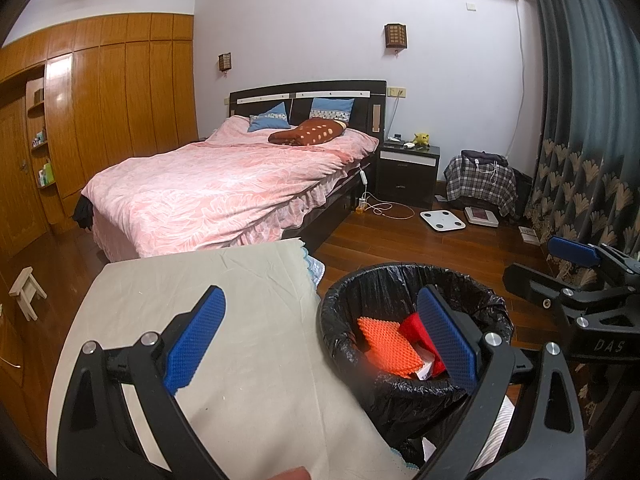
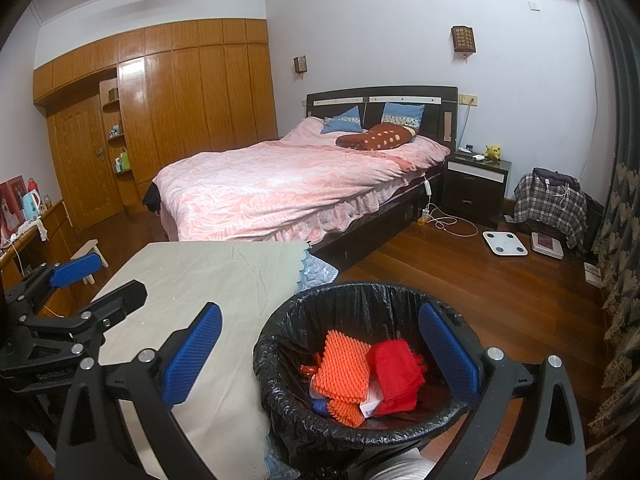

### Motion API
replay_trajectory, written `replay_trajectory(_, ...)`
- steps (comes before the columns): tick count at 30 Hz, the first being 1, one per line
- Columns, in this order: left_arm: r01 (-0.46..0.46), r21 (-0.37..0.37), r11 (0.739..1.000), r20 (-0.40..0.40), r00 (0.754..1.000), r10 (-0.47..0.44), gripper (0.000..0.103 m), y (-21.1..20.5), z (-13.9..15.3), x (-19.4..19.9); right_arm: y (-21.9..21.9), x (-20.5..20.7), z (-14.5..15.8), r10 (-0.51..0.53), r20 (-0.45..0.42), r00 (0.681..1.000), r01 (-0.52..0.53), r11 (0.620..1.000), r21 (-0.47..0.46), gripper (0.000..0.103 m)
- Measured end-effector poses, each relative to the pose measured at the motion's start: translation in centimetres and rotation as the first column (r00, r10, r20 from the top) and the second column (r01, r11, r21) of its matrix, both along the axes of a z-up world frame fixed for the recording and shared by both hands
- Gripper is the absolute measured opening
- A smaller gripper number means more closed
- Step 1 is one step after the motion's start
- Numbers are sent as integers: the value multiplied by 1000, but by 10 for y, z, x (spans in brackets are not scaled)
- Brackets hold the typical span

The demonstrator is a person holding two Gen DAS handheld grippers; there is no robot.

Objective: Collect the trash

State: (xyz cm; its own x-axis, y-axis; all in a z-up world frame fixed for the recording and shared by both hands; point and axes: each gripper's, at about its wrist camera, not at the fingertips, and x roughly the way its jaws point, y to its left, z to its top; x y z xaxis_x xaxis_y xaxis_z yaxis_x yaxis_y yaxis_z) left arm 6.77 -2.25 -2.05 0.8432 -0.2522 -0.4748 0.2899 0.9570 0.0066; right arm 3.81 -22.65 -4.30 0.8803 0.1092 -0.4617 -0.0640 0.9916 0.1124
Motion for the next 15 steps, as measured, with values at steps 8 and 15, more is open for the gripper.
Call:
replay_trajectory(8, 1, 1, 1000, 1, 1000, -1, 94, 0, 0, 0, 1, 0, -1, 1, -2, 1000, -1, 1000, 0, 97)
replay_trajectory(15, 1, -3, 1000, -2, 1000, -1, 94, 2, -1, 1, 3, 1, -3, 2, -4, 1000, -2, 1000, 0, 97)
